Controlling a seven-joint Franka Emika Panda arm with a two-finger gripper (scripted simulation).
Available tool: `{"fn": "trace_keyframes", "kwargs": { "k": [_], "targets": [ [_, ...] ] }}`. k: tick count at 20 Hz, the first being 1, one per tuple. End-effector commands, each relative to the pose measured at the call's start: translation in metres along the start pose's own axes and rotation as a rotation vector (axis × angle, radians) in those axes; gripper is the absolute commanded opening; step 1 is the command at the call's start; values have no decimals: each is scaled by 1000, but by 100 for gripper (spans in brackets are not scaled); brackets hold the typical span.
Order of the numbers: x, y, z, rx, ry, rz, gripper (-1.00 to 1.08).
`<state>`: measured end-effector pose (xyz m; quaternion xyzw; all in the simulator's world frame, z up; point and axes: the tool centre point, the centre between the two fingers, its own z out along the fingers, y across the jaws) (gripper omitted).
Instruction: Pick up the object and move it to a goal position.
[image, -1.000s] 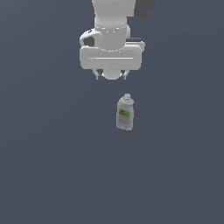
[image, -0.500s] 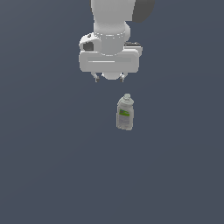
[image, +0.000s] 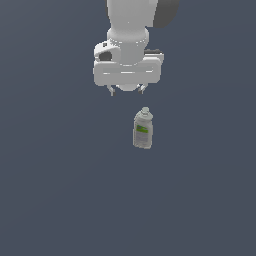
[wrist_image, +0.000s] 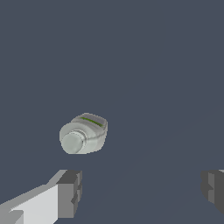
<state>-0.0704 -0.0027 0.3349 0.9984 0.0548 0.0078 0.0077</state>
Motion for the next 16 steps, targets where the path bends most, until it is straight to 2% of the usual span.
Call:
{"fn": "trace_keyframes", "kwargs": {
  "k": [1,16],
  "targets": [
    [0,-3,2,1,-1,-48,100],
    [3,-29,20,7,-4,-460,100]
  ]
}}
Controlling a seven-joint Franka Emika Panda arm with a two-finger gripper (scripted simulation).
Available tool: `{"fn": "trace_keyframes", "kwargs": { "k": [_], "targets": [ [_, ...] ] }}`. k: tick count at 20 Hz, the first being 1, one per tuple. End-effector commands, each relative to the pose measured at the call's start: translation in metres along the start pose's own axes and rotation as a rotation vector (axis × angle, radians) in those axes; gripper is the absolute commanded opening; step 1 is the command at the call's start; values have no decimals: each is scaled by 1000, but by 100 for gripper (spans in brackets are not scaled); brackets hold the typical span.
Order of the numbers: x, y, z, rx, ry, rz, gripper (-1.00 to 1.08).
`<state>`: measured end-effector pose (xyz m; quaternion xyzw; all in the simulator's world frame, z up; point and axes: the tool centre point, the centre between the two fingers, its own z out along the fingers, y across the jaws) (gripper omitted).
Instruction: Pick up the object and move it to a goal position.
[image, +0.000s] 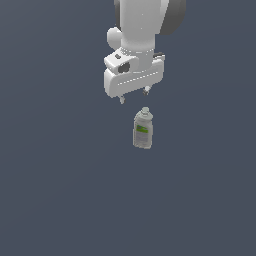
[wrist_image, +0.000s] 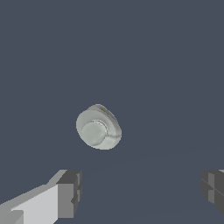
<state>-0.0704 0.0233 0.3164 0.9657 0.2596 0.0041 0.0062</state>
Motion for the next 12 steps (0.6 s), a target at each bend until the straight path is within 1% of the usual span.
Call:
{"fn": "trace_keyframes", "kwargs": {
  "k": [1,12],
  "targets": [
    [2,-4,3,1,0,-73,100],
    [10,-22,17,7,-1,-387,100]
  ]
}}
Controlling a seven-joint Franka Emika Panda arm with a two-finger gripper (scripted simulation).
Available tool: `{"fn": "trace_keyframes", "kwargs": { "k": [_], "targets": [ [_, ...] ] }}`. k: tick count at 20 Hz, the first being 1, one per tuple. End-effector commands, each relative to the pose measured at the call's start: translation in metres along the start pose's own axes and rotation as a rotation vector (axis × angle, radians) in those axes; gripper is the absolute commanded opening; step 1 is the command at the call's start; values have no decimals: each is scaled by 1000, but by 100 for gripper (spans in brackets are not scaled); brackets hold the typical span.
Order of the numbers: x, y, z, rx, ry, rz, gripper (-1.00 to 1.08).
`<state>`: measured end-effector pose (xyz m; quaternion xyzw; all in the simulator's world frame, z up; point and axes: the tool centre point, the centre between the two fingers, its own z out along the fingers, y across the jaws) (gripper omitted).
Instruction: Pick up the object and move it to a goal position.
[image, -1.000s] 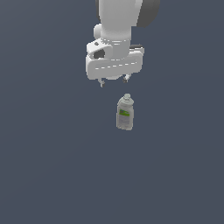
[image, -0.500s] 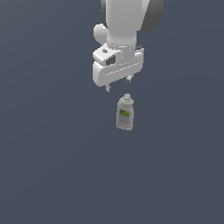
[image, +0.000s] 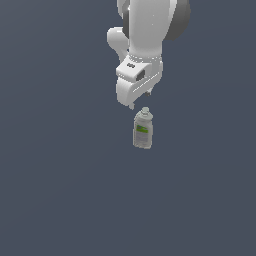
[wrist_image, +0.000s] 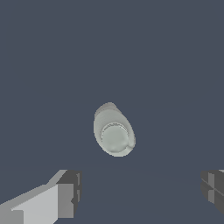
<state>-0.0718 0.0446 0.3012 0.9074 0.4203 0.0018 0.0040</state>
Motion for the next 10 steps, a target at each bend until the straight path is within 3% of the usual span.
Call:
{"fn": "trace_keyframes", "kwargs": {
  "k": [1,10],
  "targets": [
    [3,-3,3,1,0,-73,100],
    [13,-15,14,6,1,-314,100]
  ]
}}
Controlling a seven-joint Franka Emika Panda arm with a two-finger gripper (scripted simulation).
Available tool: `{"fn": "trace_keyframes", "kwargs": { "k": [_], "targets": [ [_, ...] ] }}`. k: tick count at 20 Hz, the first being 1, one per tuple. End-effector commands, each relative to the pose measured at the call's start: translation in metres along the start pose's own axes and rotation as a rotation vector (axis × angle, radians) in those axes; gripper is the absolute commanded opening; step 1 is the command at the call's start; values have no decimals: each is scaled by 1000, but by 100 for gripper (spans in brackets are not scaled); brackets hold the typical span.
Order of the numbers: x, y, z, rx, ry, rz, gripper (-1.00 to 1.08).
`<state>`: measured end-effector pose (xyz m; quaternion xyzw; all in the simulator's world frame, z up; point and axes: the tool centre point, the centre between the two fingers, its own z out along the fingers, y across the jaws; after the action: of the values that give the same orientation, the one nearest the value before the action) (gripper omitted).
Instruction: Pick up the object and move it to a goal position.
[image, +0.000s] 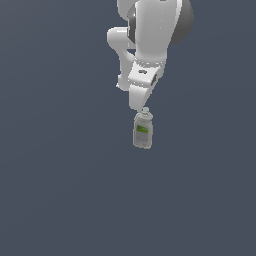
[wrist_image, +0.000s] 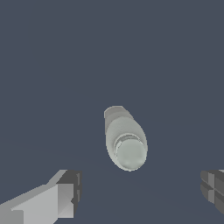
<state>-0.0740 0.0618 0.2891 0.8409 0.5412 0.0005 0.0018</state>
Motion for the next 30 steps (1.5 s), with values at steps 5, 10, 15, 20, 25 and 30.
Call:
{"fn": "trace_keyframes", "kwargs": {
  "k": [5,10,15,20,25,30],
  "targets": [
    [7,-4,6,2,1,-129,100],
    [9,-6,8,3,1,-183,100],
    [10,-7,9,3,1,-202,100],
    [10,-7,14,3,1,-197,100],
    [10,-8,33,3,1,-199,100],
    [10,-8,54,3,2,-201,100]
  ]
}}
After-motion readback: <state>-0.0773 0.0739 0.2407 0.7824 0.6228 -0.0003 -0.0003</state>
